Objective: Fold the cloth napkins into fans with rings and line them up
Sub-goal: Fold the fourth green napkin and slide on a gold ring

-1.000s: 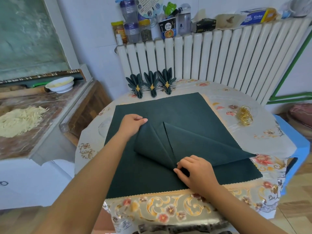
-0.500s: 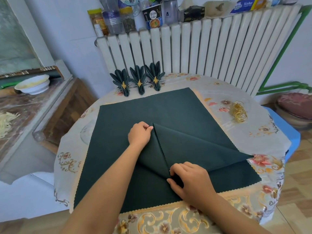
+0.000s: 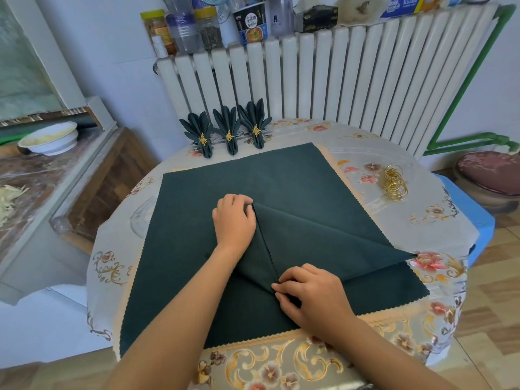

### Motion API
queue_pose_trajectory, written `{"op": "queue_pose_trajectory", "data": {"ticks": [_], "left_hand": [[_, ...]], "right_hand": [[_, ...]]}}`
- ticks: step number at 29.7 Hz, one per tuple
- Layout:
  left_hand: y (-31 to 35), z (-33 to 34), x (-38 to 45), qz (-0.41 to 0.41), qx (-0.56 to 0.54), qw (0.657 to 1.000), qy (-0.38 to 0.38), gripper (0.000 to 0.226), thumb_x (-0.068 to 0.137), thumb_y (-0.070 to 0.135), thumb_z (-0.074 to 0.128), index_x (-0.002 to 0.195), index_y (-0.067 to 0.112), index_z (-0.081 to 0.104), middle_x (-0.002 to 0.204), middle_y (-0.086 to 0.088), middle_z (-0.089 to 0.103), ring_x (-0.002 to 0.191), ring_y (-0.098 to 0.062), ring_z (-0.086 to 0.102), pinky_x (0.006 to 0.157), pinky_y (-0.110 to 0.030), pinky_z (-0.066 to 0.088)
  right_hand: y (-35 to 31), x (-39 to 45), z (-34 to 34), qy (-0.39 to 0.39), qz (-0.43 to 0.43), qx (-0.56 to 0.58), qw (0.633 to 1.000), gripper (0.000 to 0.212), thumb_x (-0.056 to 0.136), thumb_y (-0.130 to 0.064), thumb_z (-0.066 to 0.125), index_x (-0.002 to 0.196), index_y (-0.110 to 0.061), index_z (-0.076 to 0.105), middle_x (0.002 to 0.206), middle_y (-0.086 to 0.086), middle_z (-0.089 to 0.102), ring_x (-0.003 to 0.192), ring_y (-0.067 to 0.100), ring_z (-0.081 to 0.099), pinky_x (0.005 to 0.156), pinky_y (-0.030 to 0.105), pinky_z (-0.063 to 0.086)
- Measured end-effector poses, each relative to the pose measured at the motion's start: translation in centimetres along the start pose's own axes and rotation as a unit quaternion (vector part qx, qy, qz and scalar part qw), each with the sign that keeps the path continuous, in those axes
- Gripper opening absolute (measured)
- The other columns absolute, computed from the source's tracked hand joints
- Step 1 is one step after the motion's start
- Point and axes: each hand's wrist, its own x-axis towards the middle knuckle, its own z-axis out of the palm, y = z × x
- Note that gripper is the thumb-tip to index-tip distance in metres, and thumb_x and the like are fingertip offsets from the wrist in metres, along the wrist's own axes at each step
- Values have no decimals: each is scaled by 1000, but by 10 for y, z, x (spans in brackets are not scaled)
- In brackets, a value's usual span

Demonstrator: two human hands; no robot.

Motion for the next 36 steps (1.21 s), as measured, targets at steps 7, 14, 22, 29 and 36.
{"op": "queue_pose_trajectory", "data": {"ticks": [7, 14, 22, 29, 36], "left_hand": [[11, -9, -56, 90, 133, 956, -246, 49, 102, 35, 31, 150, 28, 26, 159, -4, 18, 147, -17, 9, 117, -35, -2], [7, -7, -65, 97, 171, 941, -277, 52, 100, 52, 21, 151, 40, 14, 161, 0, 3, 148, -14, -3, 120, -34, -2], [6, -10, -67, 90, 148, 947, -269, 52, 100, 54, 22, 150, 41, 20, 161, 1, 6, 147, -12, -2, 119, -32, -3], [7, -8, -67, 81, 140, 950, -268, 51, 99, 54, 24, 149, 42, 22, 161, 3, 7, 148, -11, 0, 120, -32, -2], [10, -12, -68, 77, 139, 950, -270, 51, 99, 54, 23, 149, 43, 19, 161, 3, 5, 147, -11, -1, 119, -32, -3]], "right_hand": [[3, 0, 0, -7, 0, 5, 1000, 18, 81, -39, 60, 76, -34, 76, 78, -20, 66, 65, 2, 57, 52, 19, 46], [2, 1, -17, -57, 51, 84, 993, 20, 82, -36, 56, 90, -35, 75, 90, -21, 71, 81, 0, 62, 69, 21, 53], [81, 36, -66, -200, 285, -149, 925, 35, 92, -29, 54, 126, -22, 52, 127, 2, 54, 117, 24, 47, 98, 34, 40], [115, 54, -97, -353, 329, -59, 874, 30, 83, -45, 66, 83, -17, 56, 84, -1, 57, 79, 14, 52, 69, 26, 41], [125, 62, -124, -380, 290, 23, 878, 22, 83, -33, 69, 101, -23, 59, 104, -7, 53, 97, 13, 49, 82, 26, 37]]}}
